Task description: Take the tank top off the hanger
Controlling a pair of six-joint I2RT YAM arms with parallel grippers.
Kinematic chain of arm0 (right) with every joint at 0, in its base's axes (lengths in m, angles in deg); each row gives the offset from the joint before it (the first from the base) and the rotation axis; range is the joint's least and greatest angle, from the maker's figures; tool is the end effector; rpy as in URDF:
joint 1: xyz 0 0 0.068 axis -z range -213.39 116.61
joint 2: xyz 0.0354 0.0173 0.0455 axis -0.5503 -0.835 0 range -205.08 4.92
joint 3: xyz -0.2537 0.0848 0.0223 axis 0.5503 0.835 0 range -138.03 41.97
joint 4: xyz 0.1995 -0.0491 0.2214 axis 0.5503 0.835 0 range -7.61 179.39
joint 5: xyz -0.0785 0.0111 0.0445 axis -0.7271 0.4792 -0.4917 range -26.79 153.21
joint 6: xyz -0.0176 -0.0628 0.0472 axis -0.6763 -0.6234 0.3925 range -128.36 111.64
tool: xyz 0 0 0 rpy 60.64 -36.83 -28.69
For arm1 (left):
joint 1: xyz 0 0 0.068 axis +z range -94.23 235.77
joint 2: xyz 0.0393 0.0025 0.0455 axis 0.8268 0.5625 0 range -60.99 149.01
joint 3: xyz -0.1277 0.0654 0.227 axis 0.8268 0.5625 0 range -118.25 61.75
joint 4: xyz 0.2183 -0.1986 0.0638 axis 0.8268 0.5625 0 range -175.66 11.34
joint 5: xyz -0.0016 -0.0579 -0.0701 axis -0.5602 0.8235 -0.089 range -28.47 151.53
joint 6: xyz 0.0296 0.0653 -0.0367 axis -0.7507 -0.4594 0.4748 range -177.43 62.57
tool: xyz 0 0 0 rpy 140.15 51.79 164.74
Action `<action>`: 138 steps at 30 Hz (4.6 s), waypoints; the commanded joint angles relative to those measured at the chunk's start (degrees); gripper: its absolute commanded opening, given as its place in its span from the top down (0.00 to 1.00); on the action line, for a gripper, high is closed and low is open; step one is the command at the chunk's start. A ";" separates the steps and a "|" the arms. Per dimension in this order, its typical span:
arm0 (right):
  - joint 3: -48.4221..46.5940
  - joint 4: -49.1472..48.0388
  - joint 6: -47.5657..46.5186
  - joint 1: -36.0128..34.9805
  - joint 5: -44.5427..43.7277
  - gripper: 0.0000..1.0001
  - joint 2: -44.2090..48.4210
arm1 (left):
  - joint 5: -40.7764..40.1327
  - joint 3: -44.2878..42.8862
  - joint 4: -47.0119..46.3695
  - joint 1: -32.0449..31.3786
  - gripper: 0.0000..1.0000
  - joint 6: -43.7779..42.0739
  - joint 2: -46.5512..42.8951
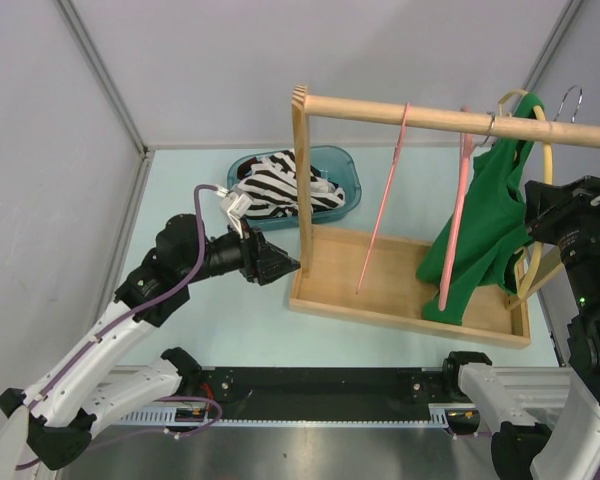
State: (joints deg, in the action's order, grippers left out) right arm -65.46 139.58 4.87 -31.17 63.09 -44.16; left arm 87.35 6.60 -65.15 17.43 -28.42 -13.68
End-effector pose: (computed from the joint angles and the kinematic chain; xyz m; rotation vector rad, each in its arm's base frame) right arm 0.0935 -0.0038 0.5891 0.2103 1.5380 0.1503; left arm 0.1806 -0.1816 0.3731 0.5063 1.8815 -1.2158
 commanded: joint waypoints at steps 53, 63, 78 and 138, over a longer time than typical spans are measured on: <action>-1.72 -0.95 -0.14 1.03 3.29 1.00 -9.28 | 1.33 0.40 -0.30 -0.32 0.39 -0.71 -1.34; 2.67 3.54 -0.75 1.03 2.41 1.00 -7.44 | 2.21 0.93 -1.18 -0.32 0.39 -0.36 -1.08; 21.64 11.01 8.11 1.03 3.10 1.00 7.94 | 1.68 2.07 -1.44 -0.32 0.38 -0.80 -0.90; 38.61 8.30 20.95 -0.01 66.12 1.00 37.40 | -20.37 20.88 -26.50 -18.08 0.39 11.07 -16.71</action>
State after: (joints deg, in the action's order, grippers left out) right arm -26.73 154.88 22.40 -30.14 124.11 -3.73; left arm 70.50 30.23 -94.59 -0.37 -14.19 -27.01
